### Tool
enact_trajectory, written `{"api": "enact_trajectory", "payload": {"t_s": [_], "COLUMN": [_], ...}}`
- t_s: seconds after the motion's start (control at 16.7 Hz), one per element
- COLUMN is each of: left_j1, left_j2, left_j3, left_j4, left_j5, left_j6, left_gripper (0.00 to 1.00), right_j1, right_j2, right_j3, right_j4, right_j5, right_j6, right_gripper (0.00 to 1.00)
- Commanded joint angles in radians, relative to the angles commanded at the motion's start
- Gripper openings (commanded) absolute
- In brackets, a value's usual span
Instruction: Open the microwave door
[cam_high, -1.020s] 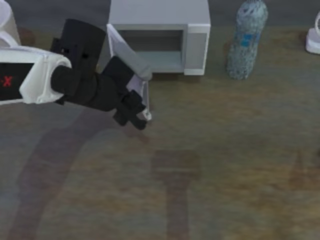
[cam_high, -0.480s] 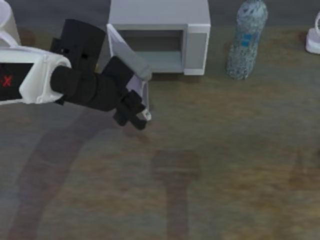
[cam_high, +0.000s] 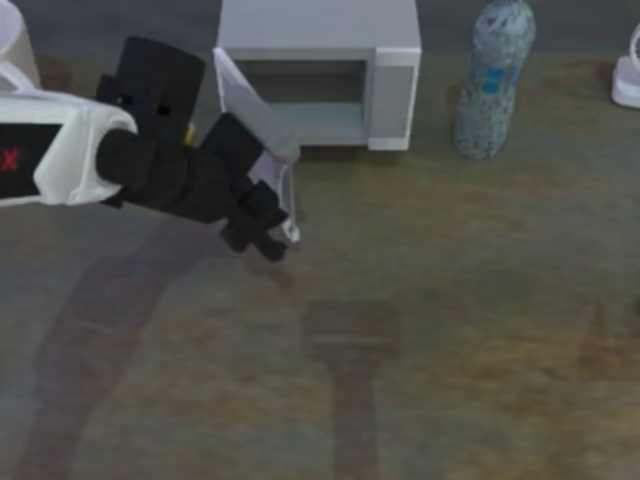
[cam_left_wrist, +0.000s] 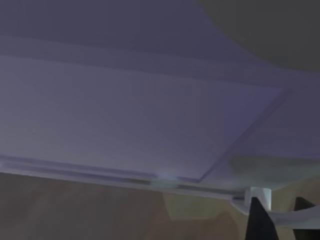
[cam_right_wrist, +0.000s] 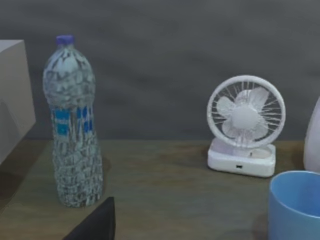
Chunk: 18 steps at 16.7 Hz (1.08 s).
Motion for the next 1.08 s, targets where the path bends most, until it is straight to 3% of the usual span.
{"api": "enact_trajectory", "payload": {"t_s": [0.36, 1.08], "left_j1": [0.035, 0.036], "left_j2": [-0.005, -0.005], "left_j3": [0.005, 0.005], "left_j4": [-0.032, -0.032], "left_j5": [0.045, 0.046], "left_j6": [0.076, 0.078], "left_gripper": [0.0, 0.0], "right_j1": [0.0, 0.0], "right_j2": [0.0, 0.0], "right_j3": [0.0, 0.0], "right_j4": [0.0, 0.0], "right_j5": [0.0, 0.0], "right_j6": [0.0, 0.0], "right_gripper": [1.0, 1.0]}}
